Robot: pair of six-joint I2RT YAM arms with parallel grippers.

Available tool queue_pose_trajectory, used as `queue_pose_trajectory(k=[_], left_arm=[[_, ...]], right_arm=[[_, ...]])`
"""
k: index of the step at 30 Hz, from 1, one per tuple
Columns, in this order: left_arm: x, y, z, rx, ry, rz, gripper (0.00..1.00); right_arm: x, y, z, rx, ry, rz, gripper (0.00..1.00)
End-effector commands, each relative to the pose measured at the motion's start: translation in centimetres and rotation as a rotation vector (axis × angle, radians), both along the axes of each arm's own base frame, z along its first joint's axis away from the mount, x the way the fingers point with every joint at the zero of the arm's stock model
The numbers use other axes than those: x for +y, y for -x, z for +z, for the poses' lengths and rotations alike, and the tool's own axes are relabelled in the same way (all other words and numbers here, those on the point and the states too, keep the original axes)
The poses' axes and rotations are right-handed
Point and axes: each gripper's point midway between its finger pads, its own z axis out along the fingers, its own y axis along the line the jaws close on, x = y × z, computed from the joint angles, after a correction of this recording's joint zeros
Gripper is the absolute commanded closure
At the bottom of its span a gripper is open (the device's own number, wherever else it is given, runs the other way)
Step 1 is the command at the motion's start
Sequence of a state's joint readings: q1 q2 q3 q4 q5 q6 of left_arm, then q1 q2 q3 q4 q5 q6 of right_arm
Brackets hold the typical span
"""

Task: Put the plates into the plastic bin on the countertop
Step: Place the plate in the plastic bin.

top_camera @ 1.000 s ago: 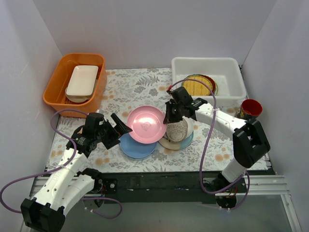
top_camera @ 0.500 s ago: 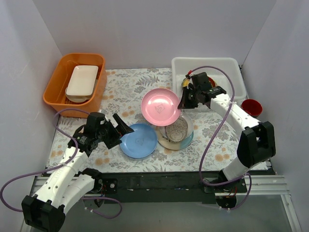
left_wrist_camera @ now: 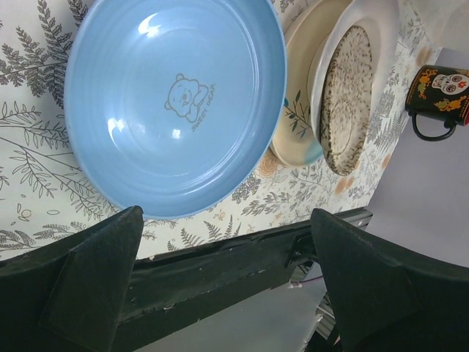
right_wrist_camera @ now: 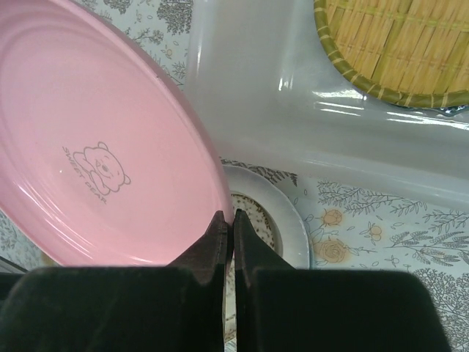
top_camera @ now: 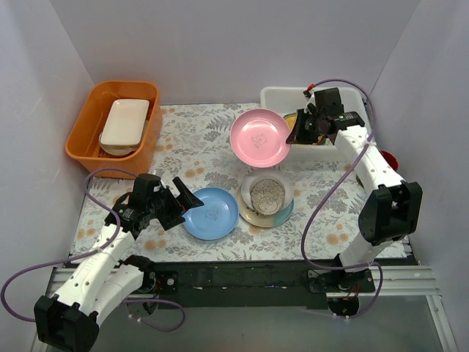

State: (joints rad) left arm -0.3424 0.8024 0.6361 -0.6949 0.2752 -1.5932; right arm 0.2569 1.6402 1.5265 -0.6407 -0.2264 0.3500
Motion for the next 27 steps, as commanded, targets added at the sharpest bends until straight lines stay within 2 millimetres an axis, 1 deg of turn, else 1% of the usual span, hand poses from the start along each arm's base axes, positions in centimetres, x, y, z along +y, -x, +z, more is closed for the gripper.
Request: queue_pose_trajectory(k=[1, 9, 10, 12, 13, 17, 20, 21, 24, 25, 27], left_arm=[[-0.3, 0.2, 0.4, -0.022, 0.020, -0.020, 0.02], [-0.7, 0.3, 0.8, -0.023, 0.041, -0.035, 0.02], [-0.7, 0.2, 1.0, -0.026, 0.045, -0.034, 0.02], [-0.8, 0.2, 1.2, -0.032, 0.050, -0.038, 0.02], [-0.8, 0.1, 1.1, -0.029, 0.049, -0.036, 0.02], [-0.8, 0.2, 0.7, -0.016, 0.047, -0.040, 0.02], [-0.8, 0.3, 0.4, -0.009, 0.039, -0.043, 0.02], [-0.8, 0.3, 0.3, -0.004, 0.038, -0.042, 0.02], [-0.8, 0.4, 0.0, -0.005, 0.035, -0.057, 0.02], [-0.9, 0.4, 0.0, -0.007, 0.034, -0.063, 0.02], [-0.9, 0.3, 0.1, -0.011, 0.030, -0.069, 0.02]], right_arm=[[-0.2, -1.3, 1.5, -0.025, -0.020, 0.017, 0.99], [-2.6, -2.7, 1.4, -0.025, -0.021, -0.028, 0.99], [-3.0, -2.9, 1.0, -0.012, -0.017, -0.039, 0.99], [-3.3, -3.4, 1.3, -0.018, -0.017, -0.043, 0.99], [-3.6, -3.7, 1.0, -0.012, -0.014, -0.044, 0.99], [-4.6, -4.7, 0.8, -0.005, -0.019, -0.065, 0.99], [-5.3, -5.4, 0.8, -0.007, -0.028, -0.078, 0.99], [-5.5, -5.6, 1.2, -0.015, -0.028, -0.083, 0.99], [-6.2, -6.3, 0.6, -0.005, -0.009, -0.095, 0.99], [-6.6, -6.6, 0.9, -0.013, -0.009, -0.103, 0.99], [-6.9, -6.8, 0.6, -0.008, -0.007, -0.111, 0.99]])
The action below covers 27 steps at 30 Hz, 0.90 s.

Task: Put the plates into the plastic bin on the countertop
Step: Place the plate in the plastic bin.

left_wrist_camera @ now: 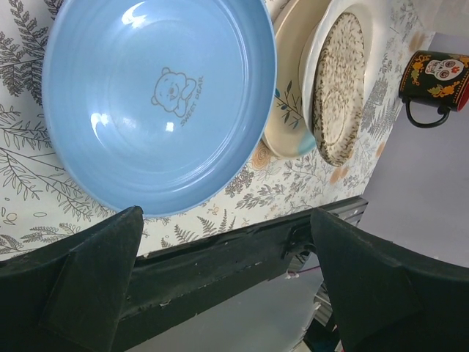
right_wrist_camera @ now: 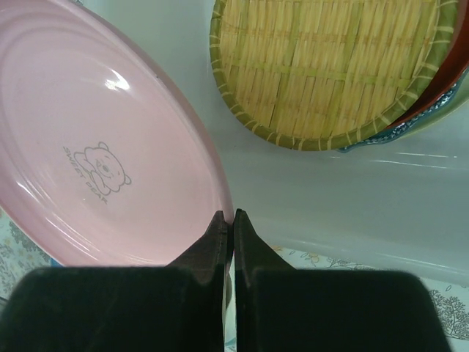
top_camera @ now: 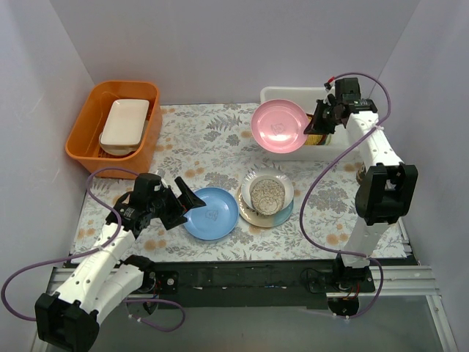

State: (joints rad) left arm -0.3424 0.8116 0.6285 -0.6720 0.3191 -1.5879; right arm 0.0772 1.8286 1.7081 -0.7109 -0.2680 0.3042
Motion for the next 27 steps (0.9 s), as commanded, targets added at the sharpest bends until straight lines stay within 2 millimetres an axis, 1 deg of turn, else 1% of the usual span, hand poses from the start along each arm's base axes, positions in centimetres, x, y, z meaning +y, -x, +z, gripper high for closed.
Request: queue_pose_trajectory(k=[1, 3, 7, 9, 11, 12, 15, 21, 23, 27], left_arm=[[-0.2, 0.0, -0.1, -0.013, -0.003, -0.036, 0.02], [-0.4, -0.1, -0.2, -0.006, 0.001, -0.043, 0.02], [-0.5, -0.2, -0.6, 0.000, -0.004, -0.050, 0.02], [-0.5, -0.2, -0.8, 0.000, -0.006, -0.050, 0.02], [-0.5, -0.3, -0.7, -0.007, -0.001, -0.050, 0.02], [-0.5, -0.2, -0.8, -0.006, -0.001, -0.051, 0.02], [-0.5, -0.2, -1.0, -0.004, 0.001, -0.054, 0.02], [-0.5, -0.3, -1.0, -0.003, -0.014, -0.062, 0.02], [-0.5, -0.4, -0.8, -0.007, -0.012, -0.061, 0.02], [-0.5, -0.4, -0.9, -0.004, -0.014, -0.064, 0.02]], right_arm=[[-0.8, -1.4, 2.4, -0.069, -0.012, -0.002, 0.99], [-1.1, -1.6, 2.2, -0.068, -0.015, -0.014, 0.99], [-2.4, -2.3, 2.0, -0.072, -0.025, -0.056, 0.99], [-2.8, -2.6, 1.8, -0.072, -0.021, -0.072, 0.99], [-2.7, -3.1, 2.1, -0.081, -0.028, -0.077, 0.99], [-4.0, -3.5, 1.7, -0.074, -0.027, -0.105, 0.99], [-5.0, -4.1, 1.6, -0.074, -0.028, -0.127, 0.99], [-8.0, -5.0, 1.1, -0.074, -0.018, -0.184, 0.99], [-8.3, -5.3, 1.4, -0.082, -0.016, -0.190, 0.99], [-8.9, -5.7, 1.1, -0.076, -0.030, -0.199, 0.99]])
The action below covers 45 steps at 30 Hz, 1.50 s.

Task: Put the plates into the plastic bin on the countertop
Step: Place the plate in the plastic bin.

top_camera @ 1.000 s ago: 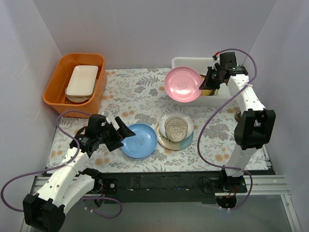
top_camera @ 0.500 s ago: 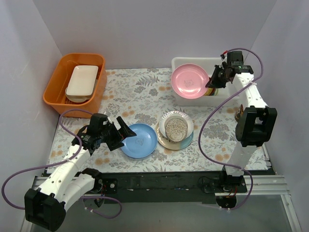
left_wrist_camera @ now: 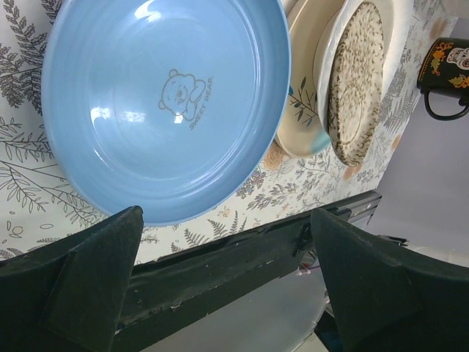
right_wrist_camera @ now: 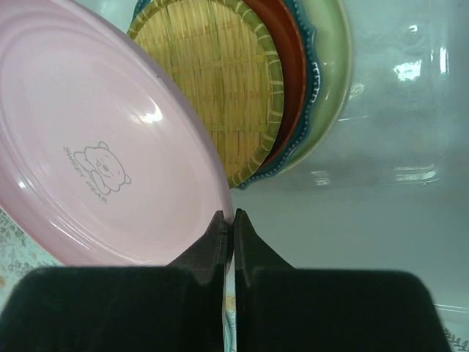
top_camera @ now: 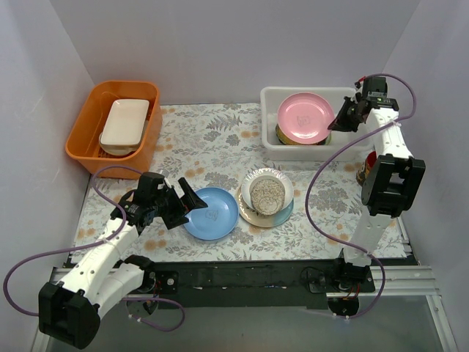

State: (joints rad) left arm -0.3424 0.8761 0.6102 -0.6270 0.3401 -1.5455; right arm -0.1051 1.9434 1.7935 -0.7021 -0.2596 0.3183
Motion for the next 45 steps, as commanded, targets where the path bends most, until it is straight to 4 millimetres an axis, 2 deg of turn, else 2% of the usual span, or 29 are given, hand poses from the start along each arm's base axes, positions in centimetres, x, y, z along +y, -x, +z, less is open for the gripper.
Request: queue_pose_trajectory(k=[1, 10, 21, 33, 45], left_arm=[[-0.2, -0.1, 0.5, -0.021, 0.006, -0.021, 0.02], [-0.1, 0.2, 0.4, -0.011, -0.002, -0.030, 0.02], [-0.3, -0.1, 0.5, -0.017, 0.005, -0.034, 0.02], [0.0, 0.3, -0.1, -0.005, -0.010, -0.034, 0.02], [-0.2, 0.1, -0.3, 0.001, -0.004, -0.032, 0.02]], right_arm=[[-0.2, -2.0, 3.0, -0.102, -0.018, -0.001, 0.99], [-0.8, -2.3, 2.7, -0.109, -0.024, -0.028, 0.99], [-1.0, -3.1, 1.3, -0.122, -0.055, -0.099, 0.99], [-1.5, -3.7, -2.4, -0.065, -0.040, -0.119, 0.99], [-0.9, -3.8, -4.1, -0.033, -0.043, -0.103, 0.99]])
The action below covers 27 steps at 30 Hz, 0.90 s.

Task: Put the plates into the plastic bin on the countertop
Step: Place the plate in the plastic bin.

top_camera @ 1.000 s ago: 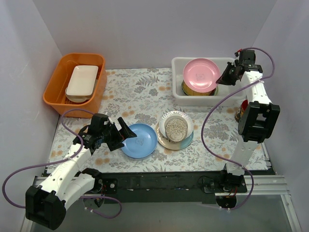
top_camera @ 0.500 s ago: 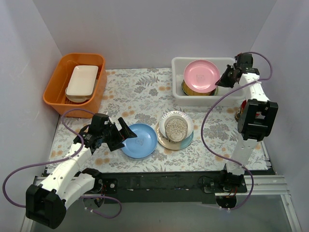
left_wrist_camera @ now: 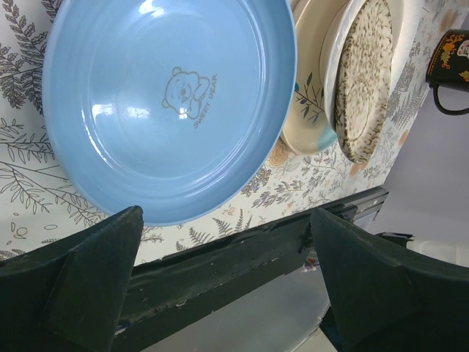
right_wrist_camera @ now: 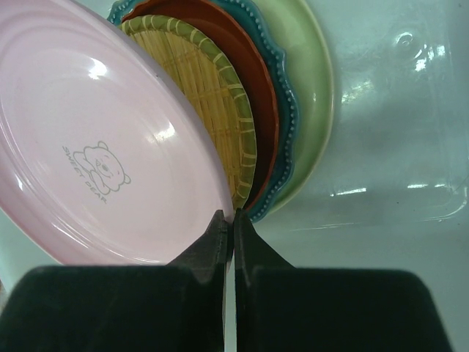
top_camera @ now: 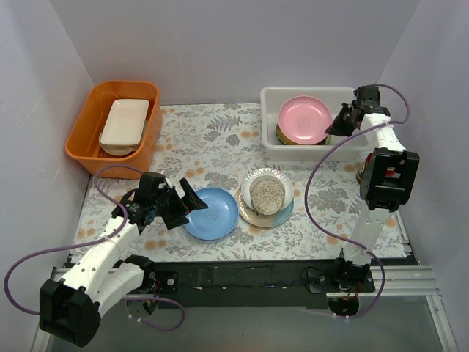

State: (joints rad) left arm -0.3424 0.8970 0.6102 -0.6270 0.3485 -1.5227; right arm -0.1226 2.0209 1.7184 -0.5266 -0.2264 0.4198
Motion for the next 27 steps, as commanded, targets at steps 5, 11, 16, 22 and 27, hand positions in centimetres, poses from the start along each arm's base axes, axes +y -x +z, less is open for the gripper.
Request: queue_pose_trajectory(k=[5, 11, 16, 22, 27], left_arm=[[-0.1, 0.0, 0.1, -0.008, 0.006, -0.011, 0.02], [-0.1, 0.1, -0.1, -0.003, 0.002, -0.010, 0.02], [0.0, 0.1, -0.4, 0.005, -0.002, 0.001, 0.02], [0.1, 0.1, -0.4, 0.009, -0.005, 0.004, 0.02], [0.2, 0.2, -0.8, 0.022, -0.009, 0.013, 0.02]], right_arm=[[1.2, -0.9, -0.8, -0.013, -0.007, 0.026, 0.99], [1.7, -0.5, -1.7, 0.008, -0.006, 0.042, 0.99], [1.9, -0.2, -2.1, 0.013, -0.001, 0.057, 0.95], [1.9, 0.1, -2.3, 0.017, 0.002, 0.071, 0.73], [1.7, 0.4, -0.6, -0.037, 0.022, 0.058, 0.47]])
